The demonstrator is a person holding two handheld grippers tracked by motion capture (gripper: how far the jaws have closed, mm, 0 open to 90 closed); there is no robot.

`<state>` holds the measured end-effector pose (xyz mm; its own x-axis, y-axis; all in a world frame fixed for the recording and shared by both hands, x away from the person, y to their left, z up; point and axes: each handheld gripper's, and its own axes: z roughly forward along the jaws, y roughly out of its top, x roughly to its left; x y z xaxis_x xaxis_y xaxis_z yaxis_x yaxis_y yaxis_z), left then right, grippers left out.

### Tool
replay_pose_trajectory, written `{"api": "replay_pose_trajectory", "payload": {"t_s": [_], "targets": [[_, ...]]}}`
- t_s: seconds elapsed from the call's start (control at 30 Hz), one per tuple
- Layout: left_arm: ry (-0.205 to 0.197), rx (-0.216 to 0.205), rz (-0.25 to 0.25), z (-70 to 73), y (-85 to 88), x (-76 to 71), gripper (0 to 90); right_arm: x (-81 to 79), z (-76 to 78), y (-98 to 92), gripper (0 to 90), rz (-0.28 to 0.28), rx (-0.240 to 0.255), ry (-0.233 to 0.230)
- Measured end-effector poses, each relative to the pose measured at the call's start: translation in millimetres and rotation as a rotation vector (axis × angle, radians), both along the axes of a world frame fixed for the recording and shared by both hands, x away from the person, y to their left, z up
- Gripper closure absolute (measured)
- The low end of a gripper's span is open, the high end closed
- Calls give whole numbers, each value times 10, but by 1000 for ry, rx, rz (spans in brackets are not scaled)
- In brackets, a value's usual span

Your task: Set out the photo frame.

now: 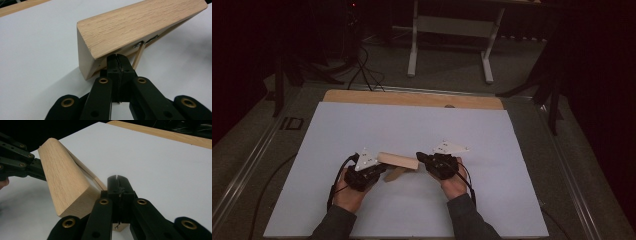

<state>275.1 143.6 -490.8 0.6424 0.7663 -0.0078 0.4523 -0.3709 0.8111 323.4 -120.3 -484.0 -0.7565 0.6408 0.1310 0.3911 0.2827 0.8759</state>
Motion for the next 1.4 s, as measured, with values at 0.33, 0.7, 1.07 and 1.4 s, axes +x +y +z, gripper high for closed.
{"api": "replay_pose_trajectory", "payload": {"t_s": [0.33,0.7,1.07,1.4], "targets": [[-1,0,-1,4,-28,10,895,-21,-1,0,896,13,-4,-9],[-5,-1,-13,19,-66,5,895,-51,2,-8,896,22,-14,-17],[-4,-7,-33,26,-135,-6,895,-98,11,3,897,34,-28,-26],[-8,-2,-63,27,-199,-26,895,-139,17,20,896,47,-35,-31]]}}
